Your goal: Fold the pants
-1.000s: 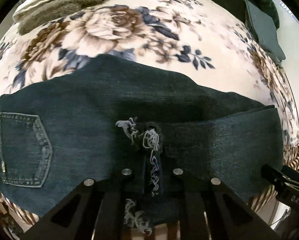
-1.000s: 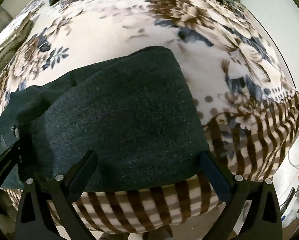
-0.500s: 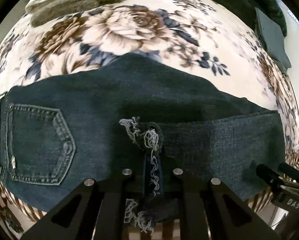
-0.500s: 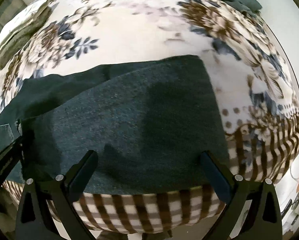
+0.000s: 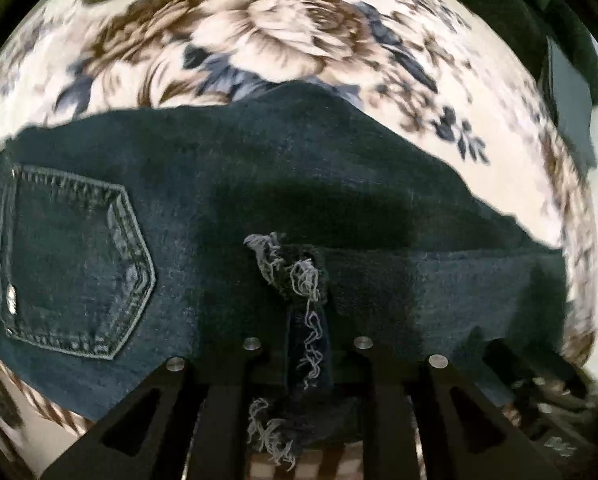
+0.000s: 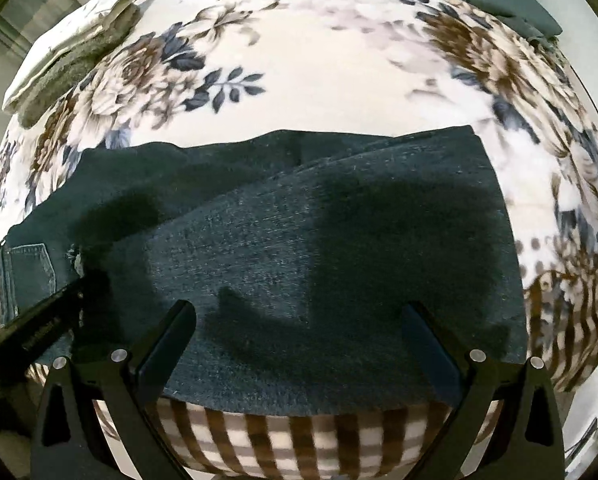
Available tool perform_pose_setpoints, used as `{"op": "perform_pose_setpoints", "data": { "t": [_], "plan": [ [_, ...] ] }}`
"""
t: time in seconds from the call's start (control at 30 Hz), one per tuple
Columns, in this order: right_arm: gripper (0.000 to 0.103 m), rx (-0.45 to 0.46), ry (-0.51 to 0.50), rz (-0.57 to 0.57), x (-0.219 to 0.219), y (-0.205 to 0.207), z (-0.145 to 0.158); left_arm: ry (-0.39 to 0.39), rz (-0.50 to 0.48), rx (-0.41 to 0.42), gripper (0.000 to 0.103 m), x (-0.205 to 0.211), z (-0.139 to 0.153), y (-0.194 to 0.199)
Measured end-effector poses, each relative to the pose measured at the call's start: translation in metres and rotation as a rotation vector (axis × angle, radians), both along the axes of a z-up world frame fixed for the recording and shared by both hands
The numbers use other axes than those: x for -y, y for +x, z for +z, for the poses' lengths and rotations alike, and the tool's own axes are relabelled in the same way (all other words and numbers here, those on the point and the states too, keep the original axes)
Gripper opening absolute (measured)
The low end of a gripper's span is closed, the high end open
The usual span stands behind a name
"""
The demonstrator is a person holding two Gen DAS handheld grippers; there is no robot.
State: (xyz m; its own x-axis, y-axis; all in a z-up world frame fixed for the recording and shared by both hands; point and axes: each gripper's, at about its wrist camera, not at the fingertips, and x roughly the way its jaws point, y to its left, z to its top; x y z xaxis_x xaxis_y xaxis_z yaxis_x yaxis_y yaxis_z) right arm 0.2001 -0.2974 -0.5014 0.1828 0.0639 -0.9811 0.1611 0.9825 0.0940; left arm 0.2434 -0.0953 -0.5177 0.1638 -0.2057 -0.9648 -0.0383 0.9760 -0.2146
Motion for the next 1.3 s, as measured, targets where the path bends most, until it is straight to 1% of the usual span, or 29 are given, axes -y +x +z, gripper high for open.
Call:
{"op": "perform_pose_setpoints", "data": {
  "t": [0.03, 0.07, 0.1, 0.13, 0.17, 0.2, 0.23, 0.3, 0.37, 0.4, 0.43, 0.47, 0.5, 0.53, 0.57, 0.63, 0.7, 0.73, 0.77, 0.8, 0.87, 0.93, 1.0, 1.07, 1.1, 1.13, 1.2, 1.23, 1.3],
  "plan": [
    [0.103, -0.002, 0.0, 0.006, 0.0, 0.001, -0.002, -0.018, 0.014, 0.014, 0.017, -0.005, 0.005, -0.002],
    [0.103, -0.003, 0.0, 0.011, 0.0, 0.001, -0.004, -0.028, 0.028, 0.032, 0.024, -0.011, 0.011, -0.006],
    [0.103, -0.005, 0.0, 0.016, -0.001, 0.002, -0.006, -0.034, 0.041, 0.047, 0.029, -0.016, 0.017, -0.011],
    [0.103, -0.007, 0.003, 0.023, -0.002, 0.003, -0.007, -0.017, 0.098, 0.075, 0.039, -0.024, 0.024, -0.018],
    [0.103, -0.007, 0.007, 0.03, -0.003, 0.003, -0.008, -0.037, 0.13, 0.086, 0.055, -0.035, 0.029, -0.026],
    [0.103, -0.007, 0.009, 0.036, -0.004, 0.003, -0.008, -0.05, 0.165, 0.091, 0.063, -0.045, 0.033, -0.033],
    [0.103, -0.011, 0.014, 0.042, -0.006, 0.003, -0.008, -0.07, 0.227, 0.102, 0.074, -0.061, 0.037, -0.042],
    [0.103, -0.022, 0.025, 0.051, -0.01, 0.003, -0.01, -0.101, 0.361, 0.125, 0.075, -0.097, 0.043, -0.062],
    [0.103, -0.03, 0.032, 0.06, -0.016, 0.004, -0.01, -0.109, 0.533, 0.151, 0.075, -0.138, 0.047, -0.086],
    [0.103, -0.031, 0.034, 0.064, -0.017, 0.003, -0.009, -0.113, 0.616, 0.163, 0.075, -0.157, 0.047, -0.096],
    [0.103, -0.033, 0.035, 0.073, -0.021, 0.004, -0.009, -0.118, 0.718, 0.176, 0.075, -0.182, 0.045, -0.109],
    [0.103, -0.036, 0.032, 0.083, -0.027, 0.005, -0.01, -0.122, 0.774, 0.181, 0.075, -0.195, 0.042, -0.114],
    [0.103, -0.038, 0.027, 0.09, -0.033, 0.006, -0.01, -0.134, 0.852, 0.186, 0.073, -0.215, 0.037, -0.122],
    [0.103, -0.042, 0.017, 0.1, -0.04, 0.008, -0.011, -0.147, 0.895, 0.189, 0.073, -0.228, 0.032, -0.125],
    [0.103, -0.046, 0.011, 0.106, -0.044, 0.009, -0.011, -0.175, 0.949, 0.192, 0.073, -0.242, 0.026, -0.127],
    [0.103, -0.053, -0.003, 0.116, -0.054, 0.01, -0.013, -0.242, 1.022, 0.22, 0.072, -0.262, 0.015, -0.129],
    [0.103, -0.064, -0.028, 0.123, -0.065, 0.011, -0.016, -0.293, 1.052, 0.263, 0.064, -0.279, 0.006, -0.125],
    [0.103, -0.07, -0.045, 0.128, -0.071, 0.012, -0.018, -0.3, 1.046, 0.265, 0.053, -0.284, 0.002, -0.12],
    [0.103, -0.075, -0.057, 0.132, -0.076, 0.012, -0.02, -0.32, 1.032, 0.27, 0.031, -0.289, -0.003, -0.112],
    [0.103, -0.081, -0.068, 0.135, -0.08, 0.012, -0.021, -0.33, 1.018, 0.276, 0.026, -0.29, -0.006, -0.106],
    [0.103, -0.094, -0.098, 0.139, -0.09, 0.013, -0.025, -0.311, 0.96, 0.302, 0.018, -0.29, -0.001, -0.099],
    [0.103, -0.097, -0.118, 0.143, -0.097, 0.013, -0.026, -0.286, 0.9, 0.346, 0.016, -0.288, 0.018, -0.1],
    [0.103, -0.094, -0.129, 0.146, -0.104, 0.012, -0.026, -0.264, 0.813, 0.419, 0.015, -0.277, 0.045, -0.098],
    [0.103, -0.097, -0.143, 0.15, -0.111, 0.013, -0.027, -0.276, 0.781, 0.451, 0.014, -0.276, 0.053, -0.091],
    [0.103, -0.096, -0.145, 0.148, -0.115, 0.014, -0.027, -0.278, 0.778, 0.45, 0.014, -0.278, 0.051, -0.089],
    [0.103, -0.097, -0.148, 0.147, -0.117, 0.014, -0.027, -0.279, 0.787, 0.434, 0.014, -0.283, 0.043, -0.085],
    [0.103, -0.101, -0.155, 0.142, -0.121, 0.014, -0.027, -0.264, 0.826, 0.375, 0.014, -0.297, 0.02, -0.079],
    [0.103, -0.104, -0.158, 0.138, -0.123, 0.014, -0.027, -0.298, 0.854, 0.324, 0.013, -0.309, 0.001, -0.077],
    [0.103, -0.115, -0.163, 0.13, -0.126, 0.014, -0.027, -0.382, 0.91, 0.272, 0.013, -0.327, -0.016, -0.086]
  ]
}}
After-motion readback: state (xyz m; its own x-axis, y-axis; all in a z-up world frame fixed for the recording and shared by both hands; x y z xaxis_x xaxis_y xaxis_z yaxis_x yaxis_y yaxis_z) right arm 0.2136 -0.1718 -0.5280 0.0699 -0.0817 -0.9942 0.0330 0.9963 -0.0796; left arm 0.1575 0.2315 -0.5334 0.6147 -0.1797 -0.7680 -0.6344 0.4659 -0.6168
